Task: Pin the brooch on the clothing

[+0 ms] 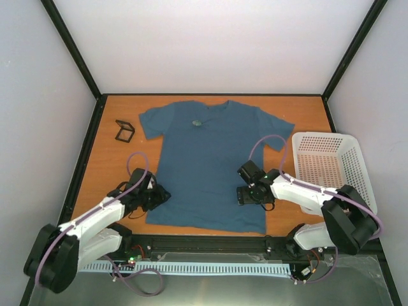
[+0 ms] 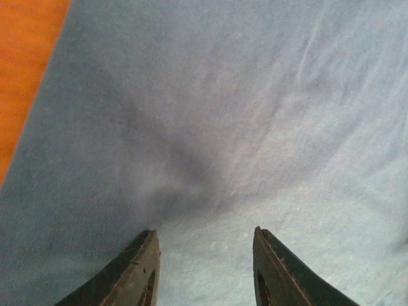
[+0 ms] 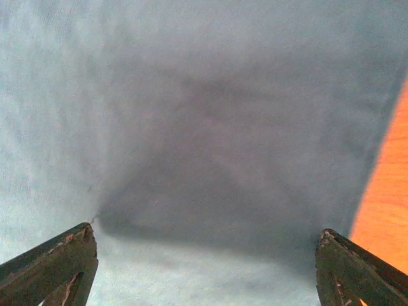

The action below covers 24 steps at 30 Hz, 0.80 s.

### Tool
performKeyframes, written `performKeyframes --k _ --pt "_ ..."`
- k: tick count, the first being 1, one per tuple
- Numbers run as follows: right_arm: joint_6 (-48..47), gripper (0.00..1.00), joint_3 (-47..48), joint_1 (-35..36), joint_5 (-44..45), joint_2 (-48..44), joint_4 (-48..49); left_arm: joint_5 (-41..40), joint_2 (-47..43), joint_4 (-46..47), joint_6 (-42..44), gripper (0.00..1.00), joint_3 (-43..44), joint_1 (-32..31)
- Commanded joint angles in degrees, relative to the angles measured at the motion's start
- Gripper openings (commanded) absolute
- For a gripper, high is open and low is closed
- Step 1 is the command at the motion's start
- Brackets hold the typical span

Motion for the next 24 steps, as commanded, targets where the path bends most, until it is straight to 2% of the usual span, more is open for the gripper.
performKeyframes --k 1,5,9,11,13,14,18,21,24 --pt "3.46 0.93 0.89 -0.68 3.61 -3.56 0.93 -1.57 -6.68 -15.81 -3.89 0.43 1.18 -0.58" --pt "0.44 1.0 3.71 -3.37 3.73 -8.09 1.38 -1.83 -11.56 -21.46 -3.45 0.48 5.46 -0.66" --pt "-4.94 1.0 8.98 -3.58 8.02 -14.64 -1.6 -0.52 -19.58 -19.98 1.34 0.55 10.28 -0.57" --pt "-8.05 1.0 13.09 -3.71 10.84 -18.56 -3.61 -3.24 -22.68 -18.3 5.51 0.63 14.8 -0.58" --pt "-11.55 1.0 17.69 -3.76 13.34 -22.91 -5.15 -6.31 -25.13 -15.06 8.77 0.76 18.74 -0.49" --pt "-13.36 1.0 20.11 -3.75 13.83 -25.79 -5.75 -6.56 -26.28 -10.5 11.64 0.82 20.28 -0.49" --pt "-18.84 1.0 32.29 -3.76 14.53 -32.2 -7.89 -10.63 -26.38 -3.72 19.7 0.99 32.07 -0.45" --pt "-22.14 1.0 40.58 -3.71 12.13 -34.35 -9.25 -12.22 -23.84 -0.79 30.18 1.0 41.72 -0.47" --pt "-23.17 1.0 48.57 -3.74 11.53 -35.29 -11.27 -14.9 -20.85 -1.72 38.77 1.0 52.46 -0.48"
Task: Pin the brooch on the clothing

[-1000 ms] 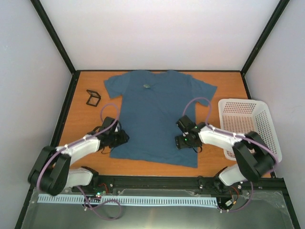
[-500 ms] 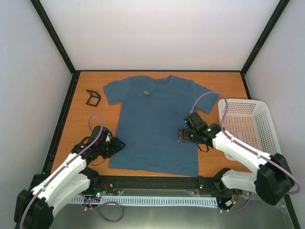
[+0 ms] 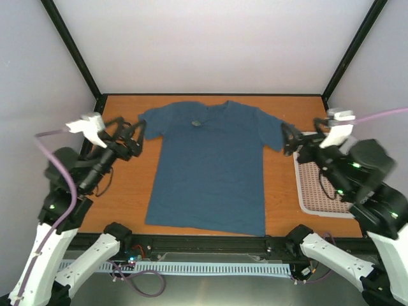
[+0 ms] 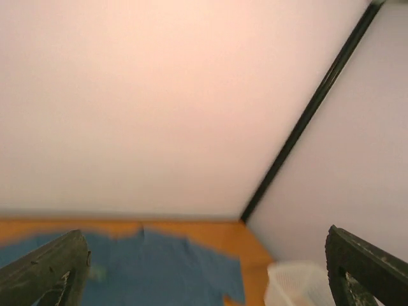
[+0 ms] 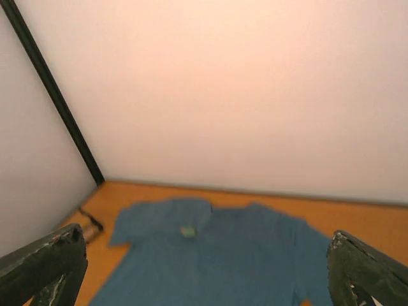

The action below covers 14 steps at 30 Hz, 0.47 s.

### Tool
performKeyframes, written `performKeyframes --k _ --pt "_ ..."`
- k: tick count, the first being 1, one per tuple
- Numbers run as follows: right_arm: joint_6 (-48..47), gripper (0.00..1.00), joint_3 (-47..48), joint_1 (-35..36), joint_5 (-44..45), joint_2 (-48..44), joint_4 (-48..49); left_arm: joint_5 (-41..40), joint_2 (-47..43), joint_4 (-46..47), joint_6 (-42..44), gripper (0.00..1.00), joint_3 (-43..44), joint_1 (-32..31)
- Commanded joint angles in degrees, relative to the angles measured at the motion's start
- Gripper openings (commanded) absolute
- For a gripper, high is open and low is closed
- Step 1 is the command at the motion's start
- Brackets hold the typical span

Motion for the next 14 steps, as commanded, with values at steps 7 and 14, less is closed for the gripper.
performKeyframes --k 7,14 --pt "-5.75 1.0 13.77 -0.17 -1.83 -5.66 -3.56 -9.58 3.16 3.65 26.43 1.0 23.76 -0.25" --pt "-3.94 1.0 14.01 -0.22 0.54 -5.62 -4.69 -11.56 0.5 4.67 29.15 1.0 23.73 -0.29"
